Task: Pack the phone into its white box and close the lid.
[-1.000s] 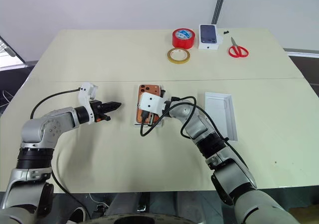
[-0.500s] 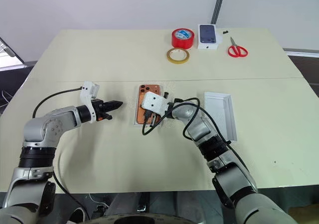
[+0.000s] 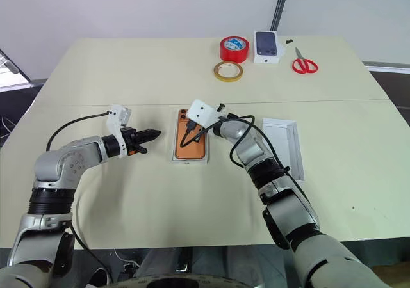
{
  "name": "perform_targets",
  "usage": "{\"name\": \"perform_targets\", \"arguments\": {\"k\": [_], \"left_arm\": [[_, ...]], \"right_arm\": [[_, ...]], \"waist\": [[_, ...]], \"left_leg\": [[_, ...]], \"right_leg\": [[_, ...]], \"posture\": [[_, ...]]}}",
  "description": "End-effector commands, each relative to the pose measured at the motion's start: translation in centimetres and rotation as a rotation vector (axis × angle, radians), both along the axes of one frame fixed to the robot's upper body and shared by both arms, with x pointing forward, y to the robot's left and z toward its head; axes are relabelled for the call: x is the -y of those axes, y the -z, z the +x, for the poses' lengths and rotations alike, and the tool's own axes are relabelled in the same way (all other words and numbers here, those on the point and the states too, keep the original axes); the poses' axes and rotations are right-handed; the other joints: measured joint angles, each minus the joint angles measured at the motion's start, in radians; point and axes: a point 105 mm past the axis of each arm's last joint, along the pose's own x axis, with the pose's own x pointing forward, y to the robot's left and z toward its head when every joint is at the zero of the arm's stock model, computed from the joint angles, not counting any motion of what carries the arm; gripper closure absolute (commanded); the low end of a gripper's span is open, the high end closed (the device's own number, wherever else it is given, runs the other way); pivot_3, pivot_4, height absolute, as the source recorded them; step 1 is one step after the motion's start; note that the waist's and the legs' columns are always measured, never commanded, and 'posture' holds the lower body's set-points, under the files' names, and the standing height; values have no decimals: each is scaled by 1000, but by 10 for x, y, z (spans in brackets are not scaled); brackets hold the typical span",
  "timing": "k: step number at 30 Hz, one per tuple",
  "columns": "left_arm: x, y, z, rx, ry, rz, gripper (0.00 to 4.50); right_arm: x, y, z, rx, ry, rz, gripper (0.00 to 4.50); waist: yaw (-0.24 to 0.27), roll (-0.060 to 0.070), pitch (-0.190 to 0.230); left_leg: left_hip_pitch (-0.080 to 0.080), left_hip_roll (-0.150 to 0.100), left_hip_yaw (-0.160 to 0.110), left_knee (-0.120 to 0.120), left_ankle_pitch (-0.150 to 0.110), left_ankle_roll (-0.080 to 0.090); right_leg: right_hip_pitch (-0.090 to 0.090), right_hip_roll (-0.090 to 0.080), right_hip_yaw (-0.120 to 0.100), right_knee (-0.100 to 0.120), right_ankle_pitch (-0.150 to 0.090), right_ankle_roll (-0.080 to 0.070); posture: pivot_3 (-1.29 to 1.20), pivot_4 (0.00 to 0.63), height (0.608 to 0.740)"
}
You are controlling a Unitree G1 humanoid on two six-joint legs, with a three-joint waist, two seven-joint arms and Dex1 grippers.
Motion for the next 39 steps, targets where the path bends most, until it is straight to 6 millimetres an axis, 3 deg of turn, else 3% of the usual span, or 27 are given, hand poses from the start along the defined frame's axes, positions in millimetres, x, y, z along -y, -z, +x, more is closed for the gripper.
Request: {"name": "perform_targets", "arguments": {"k": [1,5,8,15,19,25,29,32,36,39], "left_arm": [[3,-13,0,57,9,1,4500],[3,-12,1,60,10,6,4500],[4,-12,1,58,14,3,4500],[7,-11,2,56,22,-1,4500],[5,-7,3,41,20,18,4500],[7,4,6,88,48,138,4500],[26,27,-6,112,202,299,4500],[42,36,-13,108,292,317,4500],[63,42,-19,78,378,297,4500],[92,36,-29,74,472,220,4500]], "right_arm": [[-6,27,-29,-122,-141,-63,4451],[-4,31,-38,-171,-166,-72,4451],[1,22,-23,-81,-82,-65,4451],[1,-4,-15,-48,-55,36,4451],[20,-14,-13,-77,-17,98,4451],[66,-21,-5,-58,99,76,4451],[78,1,-13,-94,99,-14,4451],[67,15,-27,-136,31,-39,4451],[47,13,-50,-187,-88,14,4451],[55,7,-54,-191,-74,33,4451]], "waist": [[-1,0,0],[-4,0,-1],[-8,0,-1],[-13,0,-1],[-12,0,-1],[-10,1,0],[-13,0,0],[-14,2,-1],[-6,2,-2],[12,2,-2]], "left_leg": [[0,0,0,0,0,0],[1,0,0,0,0,0],[1,0,0,0,0,1],[1,0,0,0,0,0],[1,0,0,0,0,0],[0,0,0,0,0,1],[0,0,0,-1,0,1],[0,0,0,-1,-1,2],[1,0,0,0,-3,6],[1,0,0,0,-4,7]], "right_leg": [[0,0,0,0,0,0],[1,0,0,0,0,0],[1,0,0,1,0,0],[1,0,0,1,0,0],[1,0,0,1,0,0],[0,0,0,0,0,0],[0,0,0,-1,0,0],[0,0,0,-1,0,0],[1,0,0,-1,0,0],[2,0,0,-2,0,0]], "posture": [[0,150,740],[0,150,740],[0,150,740],[0,150,740],[0,150,740],[0,150,740],[0,150,740],[0,150,740],[0,150,740],[0,150,740]]}}
